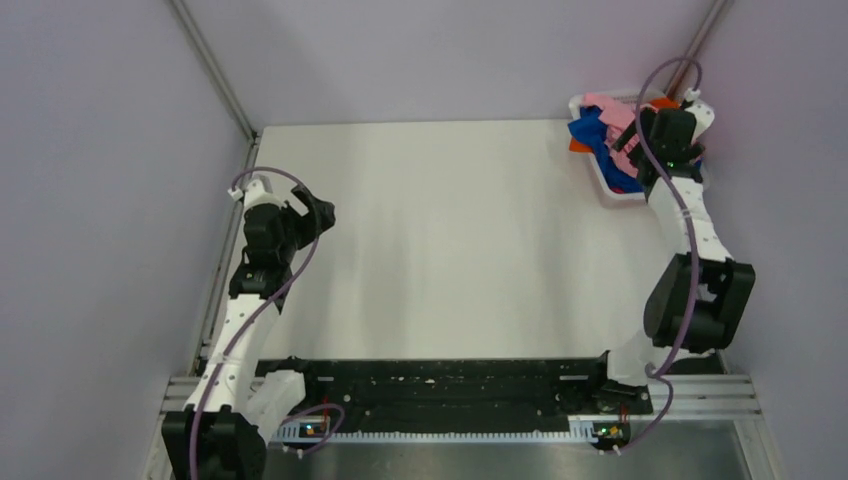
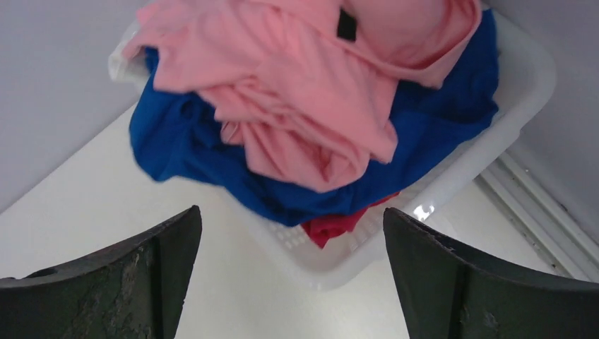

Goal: Fold and stack the t-shirts
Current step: Grab crumpled tshirt from bin with the right arm

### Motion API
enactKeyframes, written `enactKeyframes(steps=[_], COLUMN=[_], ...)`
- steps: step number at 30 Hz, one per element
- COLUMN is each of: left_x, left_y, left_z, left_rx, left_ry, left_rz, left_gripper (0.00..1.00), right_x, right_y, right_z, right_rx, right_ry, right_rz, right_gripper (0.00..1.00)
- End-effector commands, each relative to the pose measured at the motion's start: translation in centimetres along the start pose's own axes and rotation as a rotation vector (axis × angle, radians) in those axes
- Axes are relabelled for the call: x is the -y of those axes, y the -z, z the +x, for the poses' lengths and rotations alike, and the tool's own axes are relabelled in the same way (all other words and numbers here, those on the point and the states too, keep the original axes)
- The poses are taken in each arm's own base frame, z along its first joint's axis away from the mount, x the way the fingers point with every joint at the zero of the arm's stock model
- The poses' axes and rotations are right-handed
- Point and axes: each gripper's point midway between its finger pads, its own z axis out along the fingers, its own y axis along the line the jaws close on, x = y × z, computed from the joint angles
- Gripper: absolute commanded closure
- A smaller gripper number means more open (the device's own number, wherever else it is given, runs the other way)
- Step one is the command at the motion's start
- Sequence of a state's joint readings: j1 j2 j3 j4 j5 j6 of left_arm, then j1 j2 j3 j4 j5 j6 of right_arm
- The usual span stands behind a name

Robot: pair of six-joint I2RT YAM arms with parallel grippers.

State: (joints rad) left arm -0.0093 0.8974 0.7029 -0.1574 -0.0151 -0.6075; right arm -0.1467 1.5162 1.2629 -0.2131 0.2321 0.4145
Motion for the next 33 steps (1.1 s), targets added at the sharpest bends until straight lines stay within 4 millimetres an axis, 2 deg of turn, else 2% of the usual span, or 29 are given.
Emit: enactKeyframes(steps=[1, 6, 9, 11, 14, 15, 16, 18, 19, 23, 24, 26, 29, 33], left_x=[0.9, 0.7, 0.7, 0.5, 0.2, 0.2, 0.1, 0.1, 0.1, 0.3, 0.5, 0.7, 1.2, 1.6], left_y=[-1.0, -1.8, -2.1, -2.2, -2.2, -2.2, -2.2, -2.1, -2.1, -1.6, -1.5, -1.2, -0.6, 0.1], left_z=[-1.5, -1.1, -0.9, -0.8, -0.7, -0.7, -0.7, -0.8, -0.8, -1.0, -1.0, -0.9, -0.9, -1.0], left_rx=[0.051, 0.034, 0.028, 0.023, 0.023, 0.024, 0.024, 0.026, 0.026, 0.035, 0.035, 0.036, 0.039, 0.051], left_ry=[-0.021, -0.029, -0.031, -0.031, -0.033, -0.035, -0.037, -0.04, -0.04, -0.036, -0.035, -0.031, -0.023, -0.006], left_rz=[0.035, 0.032, 0.029, 0.024, 0.013, 0.01, 0.007, 0.005, 0.003, 0.012, 0.021, 0.033, 0.067, 0.092], left_gripper=[0.01, 0.01, 0.01, 0.01, 0.01, 0.01, 0.01, 0.01, 0.01, 0.01, 0.01, 0.01, 0.01, 0.01], right_x=[1.4, 0.4, -0.9, -2.7, -3.7, -3.6, -3.3, -2.7, -2.4, -2.5, -2.9, -3.6, -5.1, -10.3], right_y=[-3.9, -9.6, -13.0, -13.9, -14.7, -14.7, -14.8, -14.4, -14.0, -10.5, -8.6, -5.1, 0.9, 9.8], right_z=[-4.2, -5.4, -3.9, -3.2, -1.7, -1.7, -1.8, -2.8, -3.6, -8.7, -11.1, -14.6, -18.6, -19.7], right_rx=[0.02, 0.002, -0.061, -0.11, -0.161, -0.159, -0.152, -0.12, -0.098, 0.034, 0.09, 0.178, 0.287, 0.354], right_ry=[-0.016, 0.019, 0.028, 0.011, -0.013, -0.018, -0.022, -0.016, -0.012, 0.006, 0.009, 0.02, 0.033, 0.129], right_rz=[0.077, 0.068, 0.016, -0.066, -0.124, -0.118, -0.1, -0.059, -0.043, -0.026, -0.039, -0.066, -0.158, -0.514], right_gripper=[0.04, 0.08, 0.14, 0.2, 0.4, 0.5, 0.6, 0.94, 1.0, 1.0, 1.0, 1.0, 1.0, 1.0])
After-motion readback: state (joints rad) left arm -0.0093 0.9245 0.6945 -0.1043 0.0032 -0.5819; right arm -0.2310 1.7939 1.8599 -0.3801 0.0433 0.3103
